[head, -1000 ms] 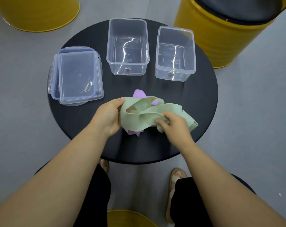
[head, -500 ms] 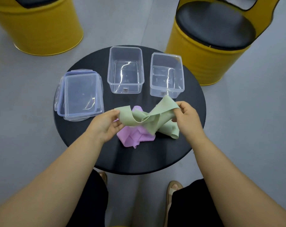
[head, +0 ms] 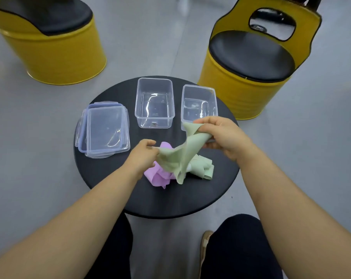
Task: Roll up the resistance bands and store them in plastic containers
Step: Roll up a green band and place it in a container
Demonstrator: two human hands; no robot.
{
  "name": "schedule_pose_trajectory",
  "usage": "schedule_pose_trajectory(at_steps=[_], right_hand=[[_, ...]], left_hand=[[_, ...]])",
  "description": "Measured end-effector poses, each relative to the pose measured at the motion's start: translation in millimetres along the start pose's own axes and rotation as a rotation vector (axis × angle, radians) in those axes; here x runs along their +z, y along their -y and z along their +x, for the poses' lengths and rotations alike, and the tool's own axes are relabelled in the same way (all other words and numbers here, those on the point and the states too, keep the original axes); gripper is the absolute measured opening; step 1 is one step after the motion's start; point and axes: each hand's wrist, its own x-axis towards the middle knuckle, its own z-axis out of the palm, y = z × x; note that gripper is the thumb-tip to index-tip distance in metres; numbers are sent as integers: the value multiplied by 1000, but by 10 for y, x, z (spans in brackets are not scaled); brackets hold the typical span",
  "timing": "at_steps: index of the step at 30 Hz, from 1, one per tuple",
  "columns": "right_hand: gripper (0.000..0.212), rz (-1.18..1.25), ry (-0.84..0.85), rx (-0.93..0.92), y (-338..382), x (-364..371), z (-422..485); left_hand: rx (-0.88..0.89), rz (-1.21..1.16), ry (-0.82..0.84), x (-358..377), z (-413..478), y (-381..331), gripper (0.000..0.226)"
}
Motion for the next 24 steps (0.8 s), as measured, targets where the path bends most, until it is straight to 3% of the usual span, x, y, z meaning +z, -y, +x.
schedule_pose_trajectory(at_steps=[5,7,10,12,14,16,18,24], right_hand=[[22,96,69,-94,314,97,-207],[21,112,80,-122,412,124,-265],[19,156,78,-119,491,151,-320],[19,181,53,-98,480,166,-313],[18,223,11,-48,399,179,-277],[18,240,-31,20,256,177,-235],[21,222,-68,93,51,150,-197],[27,183,-80,195,-602,102,-77]], left_hand=[[215,517,158,-100,-142,-6,63],[267,583,151,-106,-199,-12,64],[423,464,232,-57,-269,-51,54],[418,438,274,28,-325,-86,37],[374,426,150,90,-316,-91,18],[307,240,70,95,-311,-80,18],[224,-12,62,37,-312,-96,13],[89,-342,104,-201,-289,-319,11]])
